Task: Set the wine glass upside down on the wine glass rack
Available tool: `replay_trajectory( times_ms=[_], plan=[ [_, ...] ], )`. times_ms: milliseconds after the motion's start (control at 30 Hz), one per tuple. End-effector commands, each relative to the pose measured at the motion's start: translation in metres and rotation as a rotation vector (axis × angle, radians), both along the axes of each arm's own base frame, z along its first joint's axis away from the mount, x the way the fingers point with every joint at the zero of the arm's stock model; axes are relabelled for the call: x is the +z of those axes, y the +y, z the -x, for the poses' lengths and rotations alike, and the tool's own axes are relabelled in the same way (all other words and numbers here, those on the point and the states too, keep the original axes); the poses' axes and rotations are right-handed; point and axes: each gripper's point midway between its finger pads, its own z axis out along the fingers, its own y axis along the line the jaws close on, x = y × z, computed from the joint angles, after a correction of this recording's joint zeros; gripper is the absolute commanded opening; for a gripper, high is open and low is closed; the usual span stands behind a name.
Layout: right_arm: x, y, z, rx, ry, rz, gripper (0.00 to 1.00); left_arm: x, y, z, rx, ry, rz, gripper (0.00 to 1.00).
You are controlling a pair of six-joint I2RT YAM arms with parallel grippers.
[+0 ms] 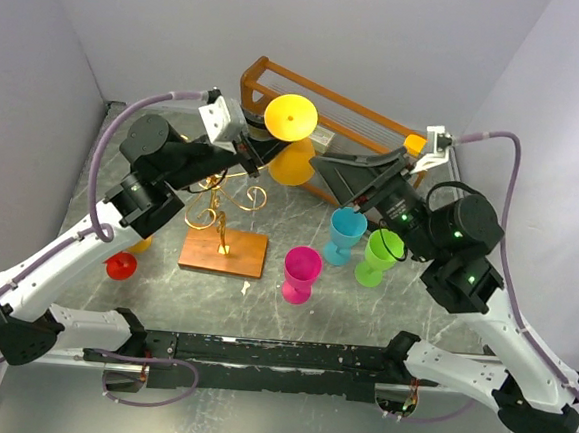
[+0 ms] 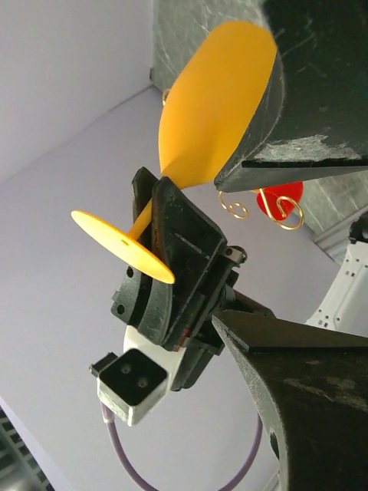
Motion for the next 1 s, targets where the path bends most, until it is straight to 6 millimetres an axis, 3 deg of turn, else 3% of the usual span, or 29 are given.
replay_trajectory(
  times_ms=[0,333,600,733,833,967],
  plan=[
    [0.018,0.005,0.011,0.083,0.035,-0.087,0.64,0.023,-0.004,0.024,-0.084,-0.242,-0.014,0.07],
    [0.009,-0.009,-0.003,0.012,0.143,-0.221,0.59,0.006,-0.012,0.034,-0.140,-0.384,-0.084,0.07],
    [0.008,0.004,-0.004,0.057,0.160,-0.212,0.52,-0.001,-0.017,0.036,-0.171,-0.395,-0.132,0.07],
    [0.001,0.010,-0.009,0.057,0.192,-0.200,0.44,-0.005,-0.018,0.038,-0.190,-0.395,-0.148,0.07],
    [-0.005,0.011,-0.013,0.046,0.228,-0.202,0.31,-0.008,-0.019,0.039,-0.200,-0.398,-0.161,0.07],
    [-0.010,0.016,-0.015,0.052,0.248,-0.185,0.25,-0.014,-0.020,0.038,-0.202,-0.395,-0.179,0.07]
  ],
)
